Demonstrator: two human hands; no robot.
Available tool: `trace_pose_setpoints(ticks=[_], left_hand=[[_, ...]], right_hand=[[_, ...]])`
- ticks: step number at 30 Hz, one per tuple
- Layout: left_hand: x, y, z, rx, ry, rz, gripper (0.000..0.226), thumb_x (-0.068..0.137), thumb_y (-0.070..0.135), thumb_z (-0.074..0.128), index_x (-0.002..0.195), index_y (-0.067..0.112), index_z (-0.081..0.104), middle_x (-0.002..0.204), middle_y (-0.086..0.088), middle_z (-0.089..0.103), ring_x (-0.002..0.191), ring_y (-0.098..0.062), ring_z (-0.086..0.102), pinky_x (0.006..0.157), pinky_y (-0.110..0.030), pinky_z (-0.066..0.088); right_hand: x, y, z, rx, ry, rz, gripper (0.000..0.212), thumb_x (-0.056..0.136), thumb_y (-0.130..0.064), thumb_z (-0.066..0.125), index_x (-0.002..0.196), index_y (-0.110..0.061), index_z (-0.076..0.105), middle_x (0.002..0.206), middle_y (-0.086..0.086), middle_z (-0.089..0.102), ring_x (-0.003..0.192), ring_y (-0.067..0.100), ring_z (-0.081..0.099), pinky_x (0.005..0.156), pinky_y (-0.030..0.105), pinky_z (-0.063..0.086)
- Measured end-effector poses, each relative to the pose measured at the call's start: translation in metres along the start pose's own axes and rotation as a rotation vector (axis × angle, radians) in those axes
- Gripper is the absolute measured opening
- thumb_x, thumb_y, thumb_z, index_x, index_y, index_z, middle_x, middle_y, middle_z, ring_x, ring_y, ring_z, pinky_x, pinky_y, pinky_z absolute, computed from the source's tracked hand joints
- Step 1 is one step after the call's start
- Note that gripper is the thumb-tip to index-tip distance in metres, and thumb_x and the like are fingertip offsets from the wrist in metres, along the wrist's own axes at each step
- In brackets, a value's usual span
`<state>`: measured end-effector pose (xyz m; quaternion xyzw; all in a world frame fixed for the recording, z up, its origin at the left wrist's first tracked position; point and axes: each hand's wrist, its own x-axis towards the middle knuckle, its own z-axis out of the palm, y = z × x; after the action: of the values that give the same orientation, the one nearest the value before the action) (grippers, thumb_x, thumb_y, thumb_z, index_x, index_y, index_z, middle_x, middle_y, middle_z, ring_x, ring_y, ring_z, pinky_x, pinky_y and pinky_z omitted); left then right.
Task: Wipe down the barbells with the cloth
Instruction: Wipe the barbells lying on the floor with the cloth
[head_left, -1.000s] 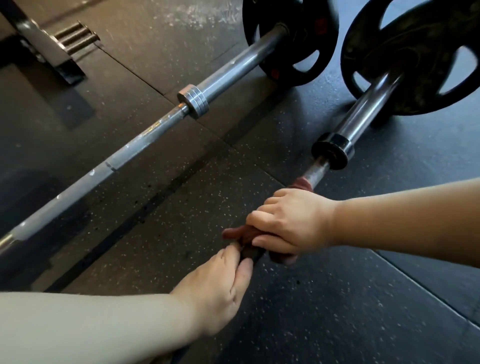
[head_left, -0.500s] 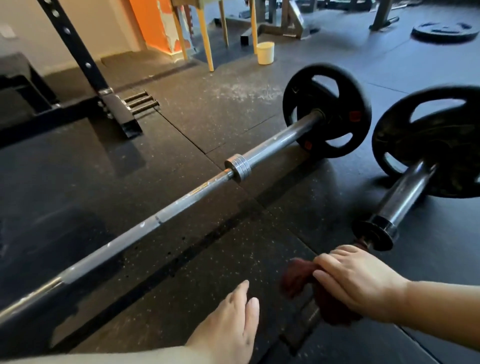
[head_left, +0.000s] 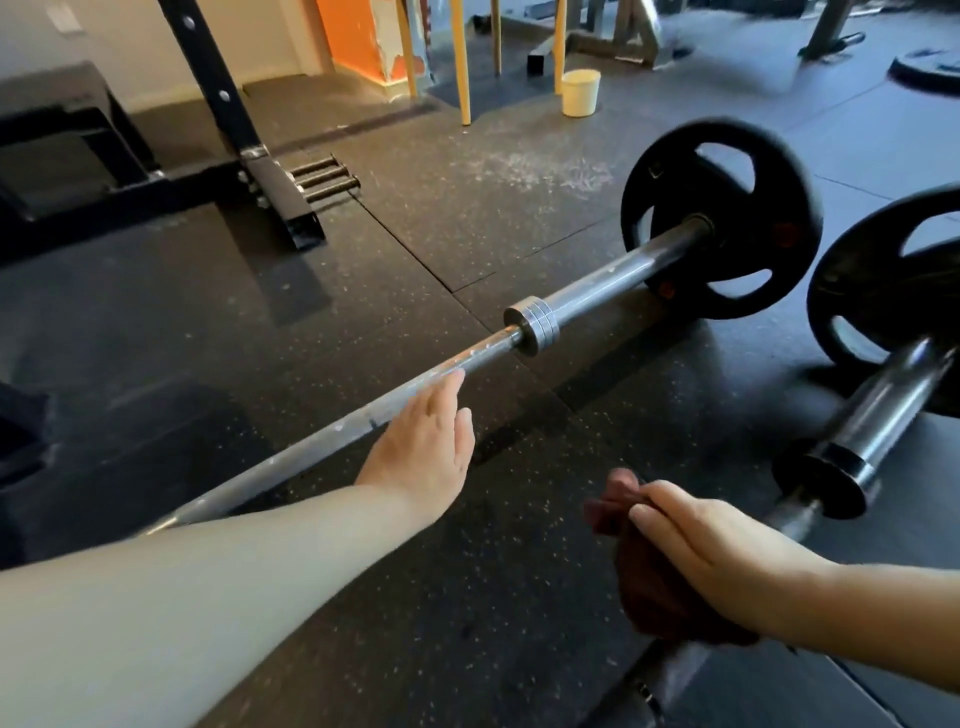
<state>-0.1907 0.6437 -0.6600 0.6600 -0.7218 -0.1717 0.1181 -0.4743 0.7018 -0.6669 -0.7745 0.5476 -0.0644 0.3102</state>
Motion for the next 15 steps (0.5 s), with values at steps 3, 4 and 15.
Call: trace_pose_setpoints(ticks=[3, 4, 15], left_hand=[[0.020, -0.023, -0.012, 0.073, 0.141, 0.076, 0.052, 0.109, 0.030, 0.031, 0.158, 0.014, 0.026, 0.163, -0.009, 0.031, 0.152, -0.021, 0.025, 0.124, -0.033, 0.019], [0.025, -0.030, -0.014, 0.112, 0.154, 0.075, 0.052, 0.109, 0.029, 0.031, 0.158, 0.012, 0.025, 0.164, -0.010, 0.029, 0.153, -0.022, 0.022, 0.125, -0.033, 0.015], [0.055, -0.046, -0.015, 0.303, 0.035, -0.117, 0.052, 0.108, 0.044, 0.024, 0.142, 0.010, 0.045, 0.142, -0.010, 0.054, 0.131, -0.025, 0.051, 0.109, -0.040, 0.041]], right_hand=[[0.034, -0.028, -0.005, 0.176, 0.135, -0.013, 0.048, 0.092, -0.064, 0.030, 0.104, -0.024, 0.054, 0.083, -0.005, 0.068, 0.077, 0.008, 0.063, 0.076, 0.032, 0.049], [0.048, -0.039, -0.006, 0.215, 0.170, -0.028, 0.043, 0.097, -0.059, 0.033, 0.104, -0.023, 0.054, 0.081, -0.004, 0.067, 0.075, 0.008, 0.063, 0.073, 0.034, 0.050], [0.218, -0.106, 0.035, -0.208, 0.179, -0.106, 0.041, 0.111, -0.027, 0.035, 0.150, -0.015, 0.037, 0.157, 0.005, 0.038, 0.152, 0.028, 0.023, 0.124, 0.042, 0.018]])
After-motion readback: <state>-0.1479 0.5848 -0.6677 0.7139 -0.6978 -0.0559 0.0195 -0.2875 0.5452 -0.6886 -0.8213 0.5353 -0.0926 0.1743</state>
